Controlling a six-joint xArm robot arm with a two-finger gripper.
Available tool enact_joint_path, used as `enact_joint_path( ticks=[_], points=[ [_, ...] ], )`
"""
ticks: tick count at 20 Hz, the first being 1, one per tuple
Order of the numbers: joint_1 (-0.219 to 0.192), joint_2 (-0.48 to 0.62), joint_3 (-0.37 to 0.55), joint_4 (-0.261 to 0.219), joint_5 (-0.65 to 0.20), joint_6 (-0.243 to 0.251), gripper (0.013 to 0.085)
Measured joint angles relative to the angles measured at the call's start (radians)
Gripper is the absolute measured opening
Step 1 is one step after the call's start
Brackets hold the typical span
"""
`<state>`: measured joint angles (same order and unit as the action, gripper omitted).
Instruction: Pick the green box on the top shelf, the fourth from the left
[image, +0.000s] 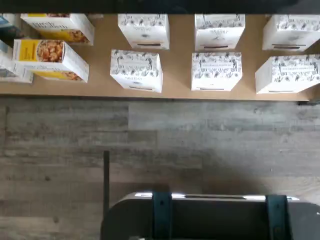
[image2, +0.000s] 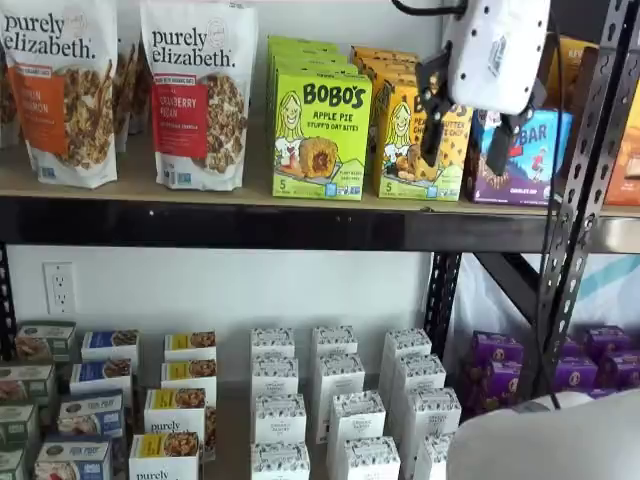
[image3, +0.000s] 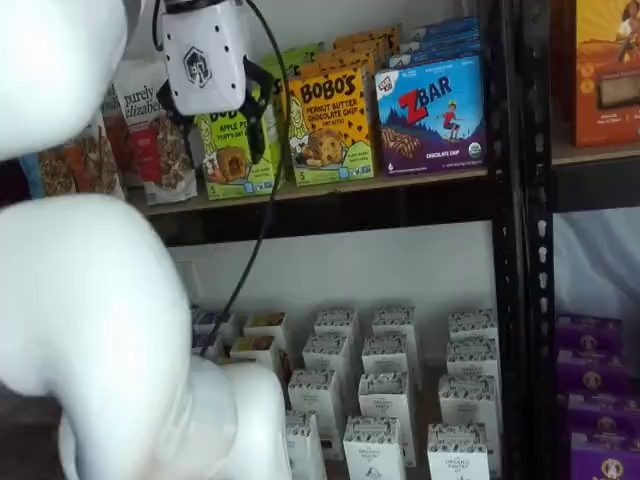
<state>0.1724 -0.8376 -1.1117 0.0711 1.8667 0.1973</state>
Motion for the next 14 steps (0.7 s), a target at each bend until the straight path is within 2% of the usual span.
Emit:
enact_joint_path(
  ticks=[5, 14],
  points=[
    [0.07, 0.026, -0.008, -0.008, -0.046, 0.065, 0.085],
    [0.23, 0.095, -0.019, -0.087, -0.161, 0.205, 0.085]
  ],
)
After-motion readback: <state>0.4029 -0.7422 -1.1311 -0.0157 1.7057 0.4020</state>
